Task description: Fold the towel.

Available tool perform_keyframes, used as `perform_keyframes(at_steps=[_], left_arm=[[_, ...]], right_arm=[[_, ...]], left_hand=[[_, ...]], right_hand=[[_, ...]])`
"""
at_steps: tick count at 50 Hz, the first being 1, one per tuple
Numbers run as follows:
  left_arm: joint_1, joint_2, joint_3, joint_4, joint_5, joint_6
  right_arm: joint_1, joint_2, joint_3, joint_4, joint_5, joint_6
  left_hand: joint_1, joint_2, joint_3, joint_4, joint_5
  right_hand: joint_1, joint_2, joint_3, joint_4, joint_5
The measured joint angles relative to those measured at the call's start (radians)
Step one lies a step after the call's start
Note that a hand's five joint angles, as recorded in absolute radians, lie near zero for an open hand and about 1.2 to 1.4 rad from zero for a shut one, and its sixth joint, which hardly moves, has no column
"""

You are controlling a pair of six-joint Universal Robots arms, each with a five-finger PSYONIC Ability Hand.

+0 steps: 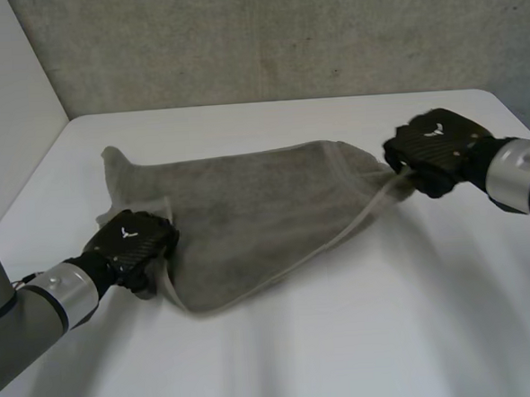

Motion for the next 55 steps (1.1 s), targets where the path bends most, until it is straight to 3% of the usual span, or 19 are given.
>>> perform_keyframes(at_steps=[7, 15, 25, 36, 45, 55], left_arm=[[0.033, 0.091, 0.034, 0.014, 0.002, -0.075], [0.063, 0.092, 0.154, 0.024, 0.004, -0.157], [-0.002, -0.122, 0.291, 0.015, 0.002, -0.151], [-0.062, -0.338, 0.464, -0.008, -0.006, -0.111], [-0.068, -0.477, 0.646, -0.12, -0.013, -0.1], [-0.069, -0.566, 0.755, -0.225, -0.058, -0.01]], right_arm=[[-0.076, -0.01, 0.132, -0.024, 0.0, -0.028], [-0.09, -0.005, 0.262, -0.102, -0.002, -0.072], [-0.08, 0.016, 0.353, -0.22, -0.001, -0.076], [-0.078, 0.041, 0.363, -0.227, -0.002, -0.078], [-0.079, 0.053, 0.374, -0.228, -0.003, -0.081], [-0.079, 0.059, 0.382, -0.231, -0.003, -0.081]], left_hand=[[-0.109, -0.113, -0.11, -0.112, -0.122], [-0.152, -0.161, -0.163, -0.167, -0.175], [-0.152, -0.161, -0.163, -0.167, -0.175], [-0.154, -0.164, -0.163, -0.167, -0.179], [-0.153, -0.164, -0.163, -0.167, -0.178], [-0.104, -0.128, -0.127, -0.13, -0.095]], right_hand=[[0.0, 0.0, 0.0, 0.0, 0.0], [0.0, 0.0, 0.0, 0.0, 0.0], [0.0, 0.0, 0.0, 0.0, 0.0], [0.0, 0.0, 0.0, 0.0, 0.0], [0.002, 0.0, 0.0, 0.0, 0.0], [0.002, 0.0, 0.004, 0.0, 0.0]])
